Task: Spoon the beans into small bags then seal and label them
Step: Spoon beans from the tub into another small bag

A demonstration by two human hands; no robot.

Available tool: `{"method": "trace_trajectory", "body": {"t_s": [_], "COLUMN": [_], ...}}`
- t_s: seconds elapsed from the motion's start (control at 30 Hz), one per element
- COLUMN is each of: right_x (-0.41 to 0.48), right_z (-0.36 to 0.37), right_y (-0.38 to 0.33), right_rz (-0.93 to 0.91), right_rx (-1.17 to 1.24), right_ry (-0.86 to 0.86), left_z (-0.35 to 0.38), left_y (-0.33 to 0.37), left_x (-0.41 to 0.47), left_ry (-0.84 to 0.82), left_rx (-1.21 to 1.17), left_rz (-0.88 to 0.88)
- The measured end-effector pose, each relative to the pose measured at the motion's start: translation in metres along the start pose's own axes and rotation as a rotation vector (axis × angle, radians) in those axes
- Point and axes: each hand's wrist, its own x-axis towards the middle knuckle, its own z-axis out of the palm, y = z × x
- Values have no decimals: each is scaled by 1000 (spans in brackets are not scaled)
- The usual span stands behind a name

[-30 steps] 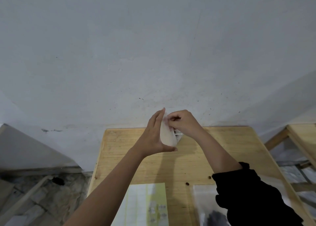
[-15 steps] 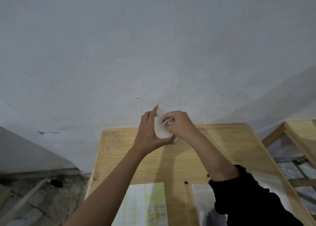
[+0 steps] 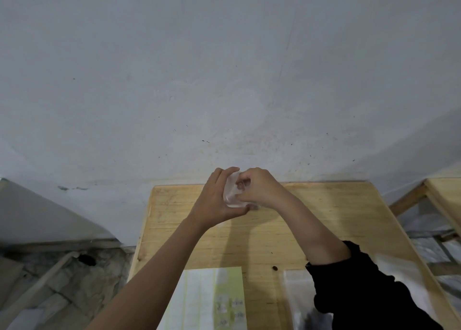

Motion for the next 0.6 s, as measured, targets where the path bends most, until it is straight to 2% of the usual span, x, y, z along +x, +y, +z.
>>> {"method": "trace_trajectory", "body": {"t_s": [0.07,0.23,0.33,0.4,0.47,0.53,0.6], "right_x": [4,21,36,44,51,55,58], "right_z": [2,1,-2,-2,1,6,12], "right_y": [5,33,59,80,103,124,137], "right_rz": [-1,65,123,172,221,300,422], "right_rx": [21,348,439,352,225,123,80], "right_ry": [-7,-7,210,383,456,386,210], "left_z": [1,-2,-4,-2,2,8,15], "left_y": [-7,-26,-38,-49,-57,-65,-72], "left_x": [0,3,5,7,9,12,14], "left_ry": [-8,-50,-105,-156,-211,-270,-323], "left_rx": [3,-21,-26,-15,8,33,35], "left_rz": [-14,-142,-231,-280,-307,-326,-350]}}
